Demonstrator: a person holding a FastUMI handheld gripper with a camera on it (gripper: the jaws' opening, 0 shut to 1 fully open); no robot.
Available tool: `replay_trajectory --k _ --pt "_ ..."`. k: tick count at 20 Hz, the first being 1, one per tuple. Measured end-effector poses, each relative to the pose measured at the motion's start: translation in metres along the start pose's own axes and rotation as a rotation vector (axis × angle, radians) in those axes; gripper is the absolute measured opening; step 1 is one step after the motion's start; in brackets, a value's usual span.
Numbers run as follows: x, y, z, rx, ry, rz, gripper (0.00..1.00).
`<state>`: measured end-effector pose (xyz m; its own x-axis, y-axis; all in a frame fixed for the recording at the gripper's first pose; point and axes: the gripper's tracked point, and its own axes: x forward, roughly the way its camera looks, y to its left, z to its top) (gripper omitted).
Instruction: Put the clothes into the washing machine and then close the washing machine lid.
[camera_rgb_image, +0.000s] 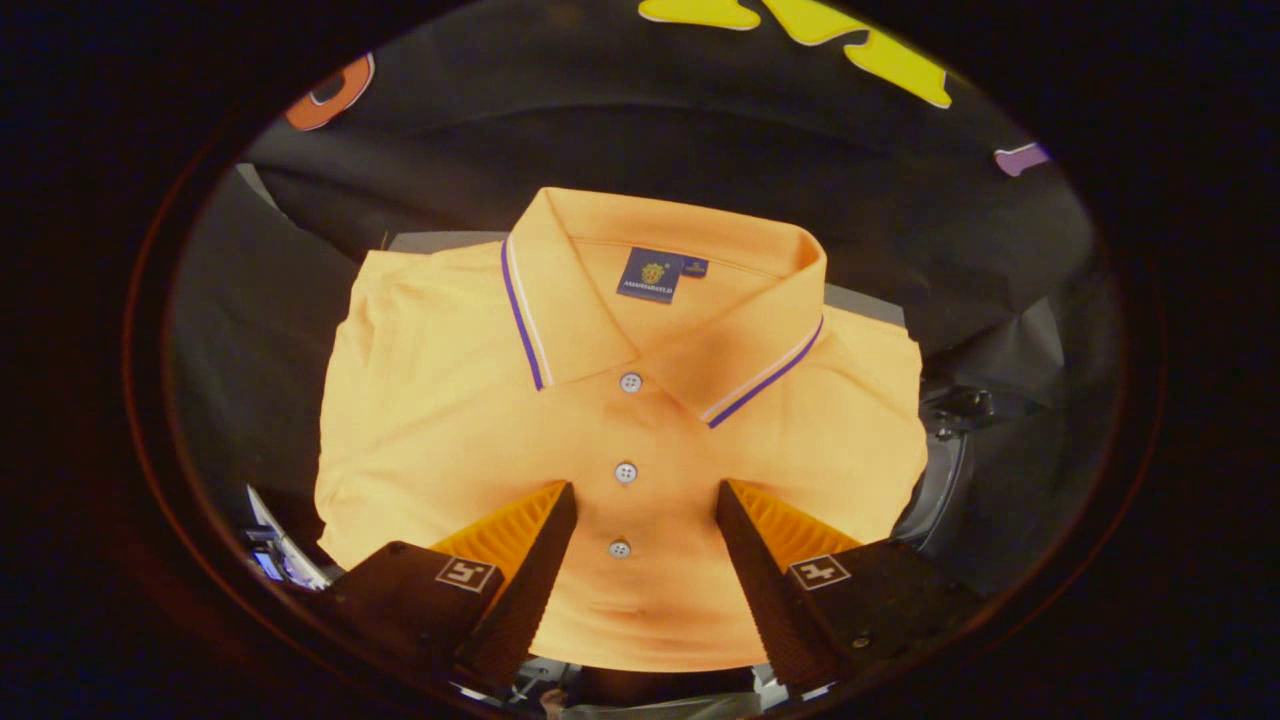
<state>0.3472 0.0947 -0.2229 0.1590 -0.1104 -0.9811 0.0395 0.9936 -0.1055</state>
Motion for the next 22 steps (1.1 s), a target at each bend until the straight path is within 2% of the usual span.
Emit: replay_trajectory --k 3,4,7,8,10,11,14,22 --pt "0.000 -0.002 0.000 -0.001 -0.027 0.015 0.79" --pt "-0.002 -0.001 0.002 0.001 -0.035 0.020 0.65" --pt "-0.003 -0.003 0.001 0.011 -0.055 0.043 0.35" --pt "-0.003 -0.006 0.001 0.018 -0.057 0.063 0.21" --pt "-0.002 -0.006 0.001 0.034 -0.058 0.113 0.10" --pt "-0.002 -0.007 0.002 0.046 -0.060 0.135 0.08" --pt "-0.006 -0.006 0.005 0.063 -0.039 0.127 0.07" --pt "-0.010 -0.008 0.007 0.009 -0.152 0.072 0.07"
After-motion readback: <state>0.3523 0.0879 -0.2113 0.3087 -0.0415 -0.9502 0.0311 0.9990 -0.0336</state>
